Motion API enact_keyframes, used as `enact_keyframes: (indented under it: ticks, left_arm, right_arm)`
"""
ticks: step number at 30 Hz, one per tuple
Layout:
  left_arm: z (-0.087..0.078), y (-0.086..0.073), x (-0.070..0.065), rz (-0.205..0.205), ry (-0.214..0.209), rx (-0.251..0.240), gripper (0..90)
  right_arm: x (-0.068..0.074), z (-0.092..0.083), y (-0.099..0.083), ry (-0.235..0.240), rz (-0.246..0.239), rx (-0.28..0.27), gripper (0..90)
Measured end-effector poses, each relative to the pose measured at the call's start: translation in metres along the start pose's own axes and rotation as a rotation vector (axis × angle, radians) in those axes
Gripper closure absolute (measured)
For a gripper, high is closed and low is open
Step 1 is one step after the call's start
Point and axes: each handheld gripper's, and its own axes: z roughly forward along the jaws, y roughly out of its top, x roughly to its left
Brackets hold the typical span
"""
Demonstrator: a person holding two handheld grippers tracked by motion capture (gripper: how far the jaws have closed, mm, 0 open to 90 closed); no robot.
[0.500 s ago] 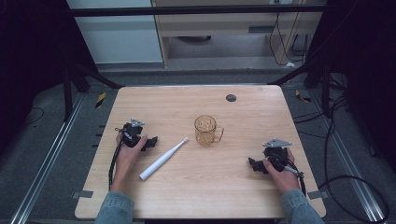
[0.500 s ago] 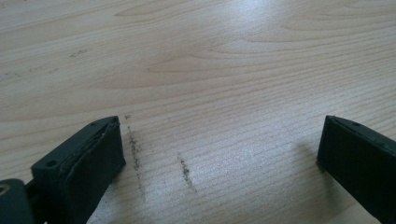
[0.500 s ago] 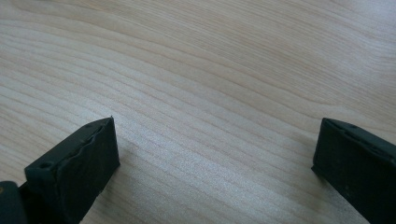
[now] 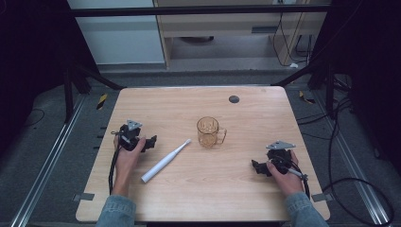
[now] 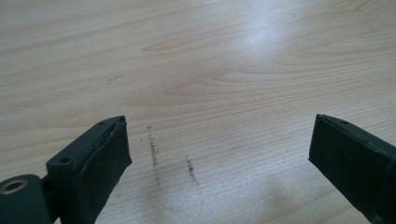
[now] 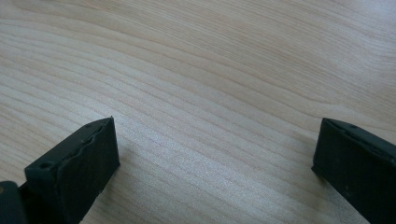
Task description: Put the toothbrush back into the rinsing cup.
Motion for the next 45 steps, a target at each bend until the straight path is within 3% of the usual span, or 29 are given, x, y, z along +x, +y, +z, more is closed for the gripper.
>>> enact_keyframes:
  ticks: [9,18,24,31,36,41,42,45]
  left_arm:
    - [-0.028,0.009,-0.008,0.025,-0.009,-0.037,4.9]
    - [-0.043,0.019,-0.029,0.08,-0.052,0.014,6.4]
    - [-0.045,0.026,-0.046,0.131,-0.053,0.049,6.2]
    - [-0.043,0.031,-0.053,0.141,-0.066,0.079,5.4]
    - [-0.035,0.04,-0.062,0.207,-0.104,0.121,5.7]
    - [-0.026,0.04,-0.065,0.193,-0.137,0.149,6.8]
    - [-0.026,0.038,-0.067,0.195,-0.143,0.179,6.7]
    - [-0.027,0.037,-0.069,0.192,-0.146,0.182,6.8]
  right_arm:
    - [0.0,0.0,0.0,0.002,-0.002,0.0,0.3]
    - [-0.001,0.0,0.0,0.005,-0.004,-0.001,0.4]
    - [-0.001,0.0,0.0,0.007,-0.006,-0.001,0.4]
    - [-0.001,0.0,0.0,0.007,-0.004,-0.001,0.4]
    - [-0.001,0.0,0.0,0.007,-0.004,0.0,0.4]
    - [-0.001,0.0,0.0,0.006,-0.007,-0.001,0.3]
    - [-0.001,0.0,0.0,0.007,-0.004,0.0,0.3]
    - [-0.001,0.0,0.0,0.008,-0.004,0.0,0.4]
